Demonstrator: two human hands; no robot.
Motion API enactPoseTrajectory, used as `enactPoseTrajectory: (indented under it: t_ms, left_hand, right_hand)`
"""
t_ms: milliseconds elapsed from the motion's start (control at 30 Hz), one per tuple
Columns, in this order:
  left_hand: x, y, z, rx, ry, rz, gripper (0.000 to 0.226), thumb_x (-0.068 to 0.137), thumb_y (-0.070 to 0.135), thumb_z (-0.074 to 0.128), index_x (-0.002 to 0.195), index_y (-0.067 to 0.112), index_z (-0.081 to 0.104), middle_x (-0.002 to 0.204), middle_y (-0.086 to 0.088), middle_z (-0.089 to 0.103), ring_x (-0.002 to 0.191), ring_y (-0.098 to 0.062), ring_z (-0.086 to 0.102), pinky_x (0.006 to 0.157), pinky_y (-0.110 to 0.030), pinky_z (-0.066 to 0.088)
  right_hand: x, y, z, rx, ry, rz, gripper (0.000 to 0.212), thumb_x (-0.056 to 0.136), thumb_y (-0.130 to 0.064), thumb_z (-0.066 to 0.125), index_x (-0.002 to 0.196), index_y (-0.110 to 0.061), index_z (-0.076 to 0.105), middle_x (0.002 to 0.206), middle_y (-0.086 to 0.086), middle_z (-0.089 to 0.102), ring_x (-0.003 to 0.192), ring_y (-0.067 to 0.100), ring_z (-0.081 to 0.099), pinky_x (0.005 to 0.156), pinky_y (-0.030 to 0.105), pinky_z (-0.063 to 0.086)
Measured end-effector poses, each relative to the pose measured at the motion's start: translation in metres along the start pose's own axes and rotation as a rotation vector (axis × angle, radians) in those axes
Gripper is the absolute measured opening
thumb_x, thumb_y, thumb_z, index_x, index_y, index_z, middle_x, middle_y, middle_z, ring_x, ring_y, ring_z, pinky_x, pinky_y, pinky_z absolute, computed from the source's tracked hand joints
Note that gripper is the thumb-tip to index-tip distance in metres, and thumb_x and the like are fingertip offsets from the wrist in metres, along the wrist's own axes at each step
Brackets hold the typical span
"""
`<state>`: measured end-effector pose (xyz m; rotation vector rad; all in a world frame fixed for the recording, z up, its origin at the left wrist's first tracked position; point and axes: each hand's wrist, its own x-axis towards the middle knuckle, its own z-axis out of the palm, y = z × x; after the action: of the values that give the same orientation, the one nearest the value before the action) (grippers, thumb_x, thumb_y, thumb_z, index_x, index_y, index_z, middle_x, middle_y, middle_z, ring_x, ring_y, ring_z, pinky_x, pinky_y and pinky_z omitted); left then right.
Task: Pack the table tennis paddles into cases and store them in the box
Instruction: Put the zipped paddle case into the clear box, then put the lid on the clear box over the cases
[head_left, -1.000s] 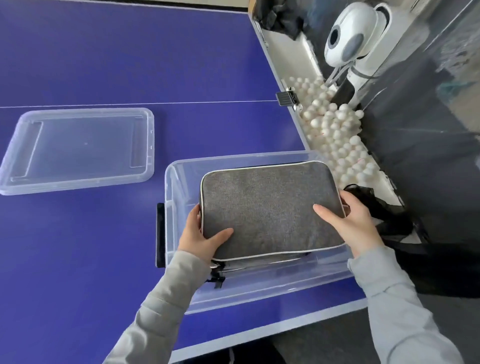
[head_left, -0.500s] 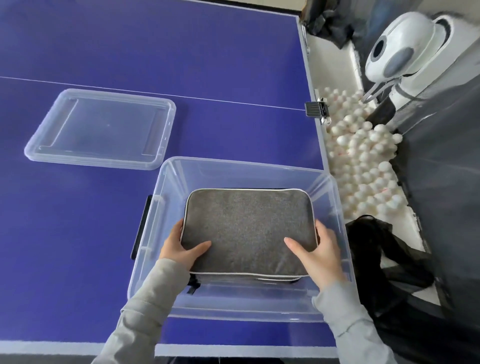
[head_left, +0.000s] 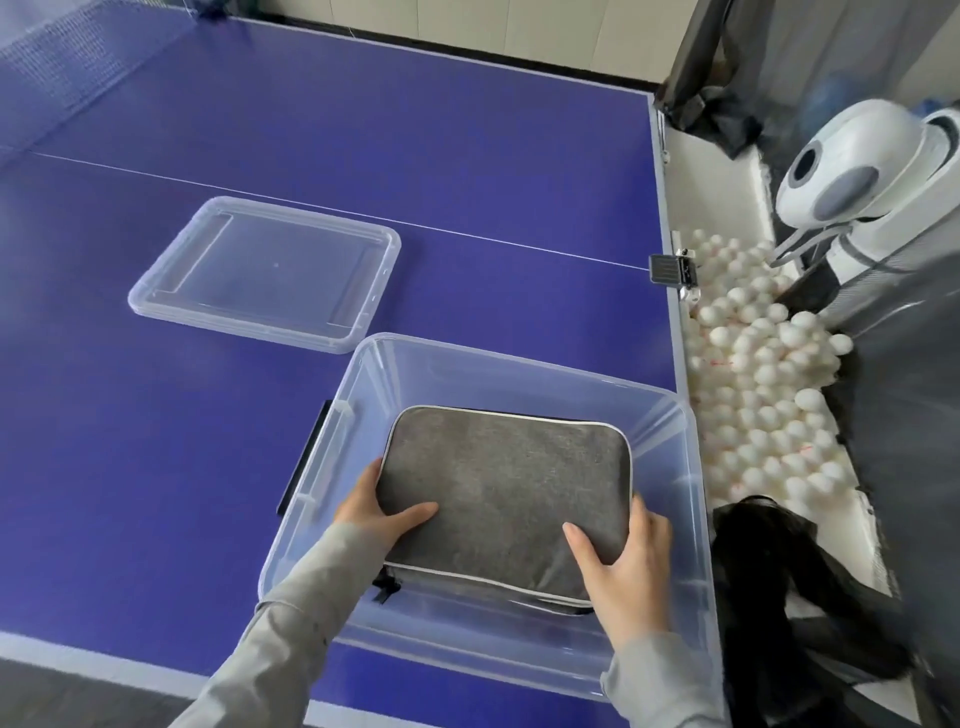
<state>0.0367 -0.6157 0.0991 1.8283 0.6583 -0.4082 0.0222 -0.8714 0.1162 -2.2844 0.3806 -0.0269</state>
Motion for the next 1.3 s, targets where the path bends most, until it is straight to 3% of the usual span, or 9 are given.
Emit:
enactPoseTrajectory:
  t_ms: [200,333,433,500,600,733,900,1033,1300]
  left_hand:
    - [-0.010,0.008,0.001,0.194,0.100,0.149,0.097,0.075,0.034,0.076,0.149,0.019,0.015,0.149,0.000,0.032,0.136,-0.019,0.033,0.109,-0.029,0.030]
    - [-0.018,0.028,-0.020,0.154,0.157,0.407,0.073,0.078,0.031,0.073,0.141,0.021,0.036,0.135,0.007,0.045,0.125,-0.009,0.044,0.097,-0.014,0.031]
    - [-0.014,0.045,-0.058,0.106,0.172,0.526,0.056,0.078,0.023,0.074,0.129,0.017,0.052,0.118,0.008,0.055,0.107,-0.003,0.052,0.088,-0.011,0.037]
    - [-0.002,0.051,-0.094,0.061,0.219,0.554,0.050,0.076,0.016,0.075,0.122,0.014,0.058,0.110,0.006,0.058,0.100,-0.006,0.057,0.083,-0.016,0.042]
    - [0.032,0.048,-0.158,0.030,0.319,0.509,0.045,0.077,0.015,0.075,0.119,0.014,0.060,0.108,0.003,0.059,0.095,-0.011,0.060,0.081,-0.025,0.045]
    - [0.104,0.031,-0.251,0.125,0.421,0.351,0.042,0.079,0.028,0.073,0.118,0.017,0.059,0.108,0.003,0.061,0.085,-0.015,0.060,0.075,-0.027,0.043]
    - [0.201,0.007,-0.338,0.316,0.435,0.152,0.063,0.083,0.042,0.065,0.132,0.008,0.047,0.125,-0.011,0.051,0.103,-0.026,0.056,0.090,-0.042,0.048]
    - [0.266,-0.003,-0.375,0.453,0.416,0.023,0.072,0.083,0.051,0.059,0.139,0.010,0.039,0.138,-0.013,0.041,0.125,-0.032,0.042,0.100,-0.050,0.039]
    - [0.357,-0.002,-0.390,0.542,0.443,-0.010,0.076,0.080,0.058,0.059,0.133,0.006,0.041,0.134,-0.016,0.042,0.125,-0.035,0.037,0.096,-0.049,0.037]
  right_hand:
    - [-0.003,-0.006,-0.005,-0.046,0.037,-0.011,0.083,0.070,-0.020,0.081,0.140,-0.004,0.038,0.132,0.016,0.042,0.126,0.032,0.043,0.099,0.039,0.036]
    - [-0.001,-0.037,-0.008,-0.132,0.220,-0.124,0.074,0.071,-0.023,0.081,0.130,0.006,0.047,0.127,0.028,0.049,0.121,0.043,0.047,0.100,0.045,0.035]
    - [0.009,-0.075,0.001,-0.206,0.264,-0.205,0.066,0.069,-0.007,0.081,0.125,0.009,0.051,0.121,0.031,0.054,0.116,0.047,0.050,0.098,0.042,0.035]
    - [0.017,-0.108,0.016,-0.194,0.230,-0.239,0.061,0.075,-0.011,0.076,0.128,0.007,0.050,0.125,0.028,0.053,0.119,0.043,0.048,0.101,0.042,0.034]
    - [0.035,-0.160,0.055,-0.163,0.175,-0.286,0.056,0.085,-0.025,0.069,0.130,0.002,0.050,0.130,0.022,0.052,0.122,0.037,0.047,0.102,0.041,0.035]
    - [0.073,-0.228,0.127,-0.130,0.044,-0.328,0.055,0.086,-0.021,0.066,0.132,0.003,0.048,0.132,0.019,0.049,0.126,0.033,0.042,0.106,0.034,0.029]
    - [0.127,-0.280,0.217,-0.217,-0.136,-0.277,0.060,0.092,-0.035,0.056,0.140,-0.003,0.038,0.140,0.013,0.041,0.133,0.027,0.031,0.109,0.032,0.024]
    - [0.164,-0.286,0.274,-0.387,-0.250,-0.181,0.065,0.094,-0.045,0.048,0.143,-0.006,0.032,0.145,0.010,0.035,0.136,0.027,0.027,0.108,0.039,0.028]
    - [0.205,-0.248,0.335,-0.600,-0.273,0.042,0.061,0.092,-0.050,0.047,0.133,-0.005,0.044,0.138,0.014,0.043,0.129,0.032,0.035,0.100,0.042,0.037]
